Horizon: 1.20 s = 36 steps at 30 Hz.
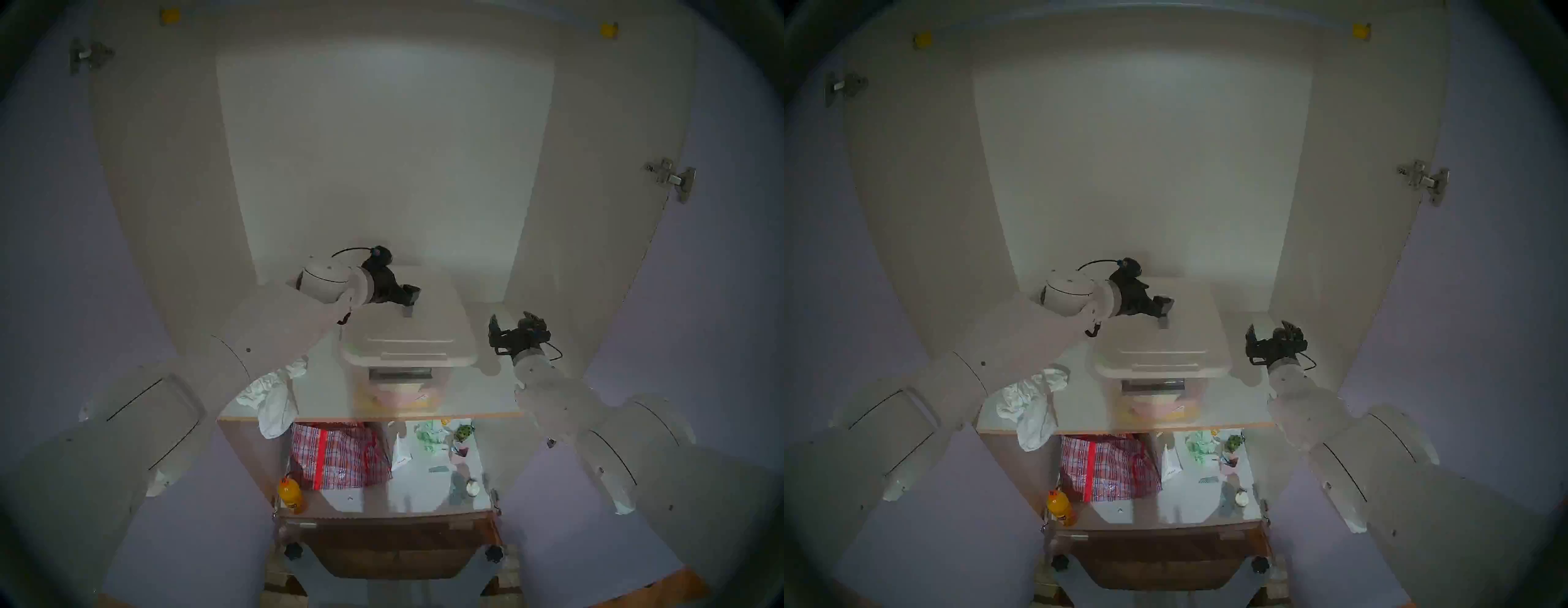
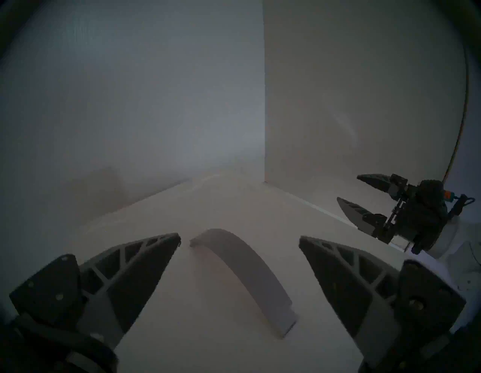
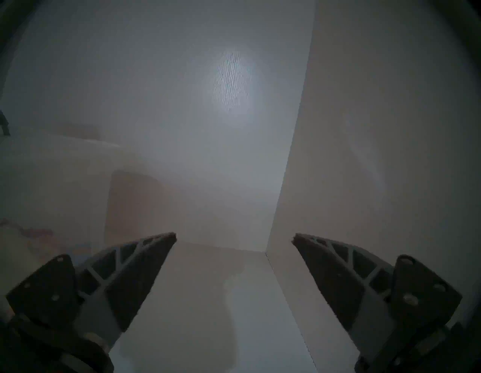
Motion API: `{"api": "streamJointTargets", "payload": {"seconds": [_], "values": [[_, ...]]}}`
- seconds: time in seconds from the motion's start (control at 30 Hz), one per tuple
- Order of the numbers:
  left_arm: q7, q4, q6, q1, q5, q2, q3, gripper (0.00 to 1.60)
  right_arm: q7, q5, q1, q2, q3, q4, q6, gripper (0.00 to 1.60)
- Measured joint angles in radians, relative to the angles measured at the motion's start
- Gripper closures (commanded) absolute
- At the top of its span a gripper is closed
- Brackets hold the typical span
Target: Take clothing out of the storage bin and put the lid back on the bin
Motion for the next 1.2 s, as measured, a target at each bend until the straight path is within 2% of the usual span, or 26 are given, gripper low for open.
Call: {"api": "streamJointTargets", "payload": {"seconds": [0.13, 0.4, 0.93, 1.2], "values": [[-0.007, 0.081, 0.009, -0.013, 0.002, -0.012, 0.018, 0.0, 0.0, -0.001, 0.0, 0.0, 0.001, 0.0, 0.0, 0.0], [-0.028, 0.102, -0.007, -0.048, 0.021, -0.024, 0.033, 0.0, 0.0, -0.003, 0.0, 0.0, 0.003, 0.0, 0.0, 0.0], [-0.077, 0.106, -0.029, -0.052, 0.016, -0.023, 0.029, 0.0, 0.0, -0.008, 0.0, 0.0, 0.008, 0.0, 0.0, 0.0], [-0.149, 0.194, -0.052, -0.066, 0.005, -0.053, 0.024, 0.0, 0.0, -0.011, -0.001, 0.0, 0.011, 0.0, 0.0, 0.0]]}}
